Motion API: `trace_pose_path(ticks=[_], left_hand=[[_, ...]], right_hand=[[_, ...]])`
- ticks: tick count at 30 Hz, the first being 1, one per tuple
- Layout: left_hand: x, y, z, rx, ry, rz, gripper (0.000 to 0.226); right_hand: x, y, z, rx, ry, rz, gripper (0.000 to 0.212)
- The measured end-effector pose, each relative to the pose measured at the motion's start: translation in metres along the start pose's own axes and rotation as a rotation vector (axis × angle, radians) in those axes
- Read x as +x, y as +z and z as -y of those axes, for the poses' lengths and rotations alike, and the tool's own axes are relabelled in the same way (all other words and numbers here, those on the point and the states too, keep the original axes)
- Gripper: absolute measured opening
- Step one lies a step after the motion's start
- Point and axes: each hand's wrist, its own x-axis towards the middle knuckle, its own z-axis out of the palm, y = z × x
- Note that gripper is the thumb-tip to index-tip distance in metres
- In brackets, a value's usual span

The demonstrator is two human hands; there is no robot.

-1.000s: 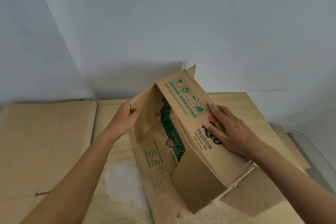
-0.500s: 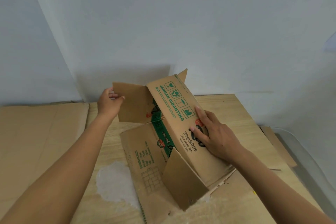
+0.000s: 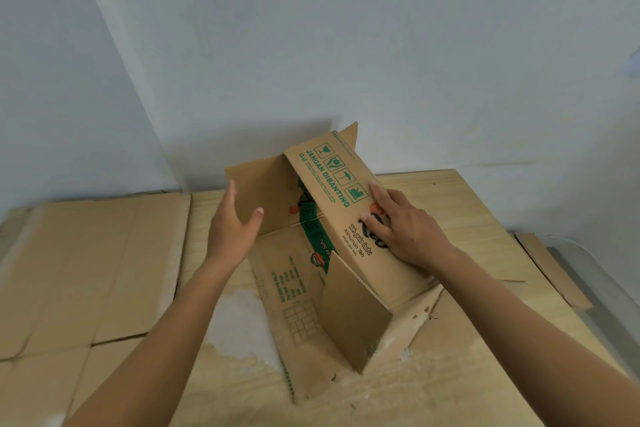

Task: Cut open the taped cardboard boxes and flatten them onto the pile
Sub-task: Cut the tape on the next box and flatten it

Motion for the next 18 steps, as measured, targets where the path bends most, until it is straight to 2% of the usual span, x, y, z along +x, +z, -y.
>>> trace_pose_path(ticks=[2,4,6,8,15,18], left_hand=[[-0.02,0.005,-0.012,-0.011,0.108,0.105,0.066],[-0.04,0.011,-0.025,-0.007,0.196,0.336,0.05],[-0.058,0.019,-0.034,-0.06,0.196,0.584,0.039],[-0.071,0.025,-0.038,-0.124,0.157,0.698,0.038],[-0.088,0.011,-0.029,-0.201,0.142,0.634,0.016],[-0.098,0.001,-0.02,-0.19,0.135,0.658,0.015]], right_hand=[[0.0,0.0,0.001,0.003,0.011,0.002,0.066],[-0.001,-0.001,0.002,0.005,0.019,0.004,0.066],[-0.002,-0.001,0.002,0.004,0.028,-0.001,0.066],[-0.003,-0.001,0.003,0.002,0.034,-0.01,0.065],[-0.012,0.0,0.007,0.011,0.052,-0.03,0.065],[-0.014,0.001,0.009,0.009,0.067,-0.04,0.065]])
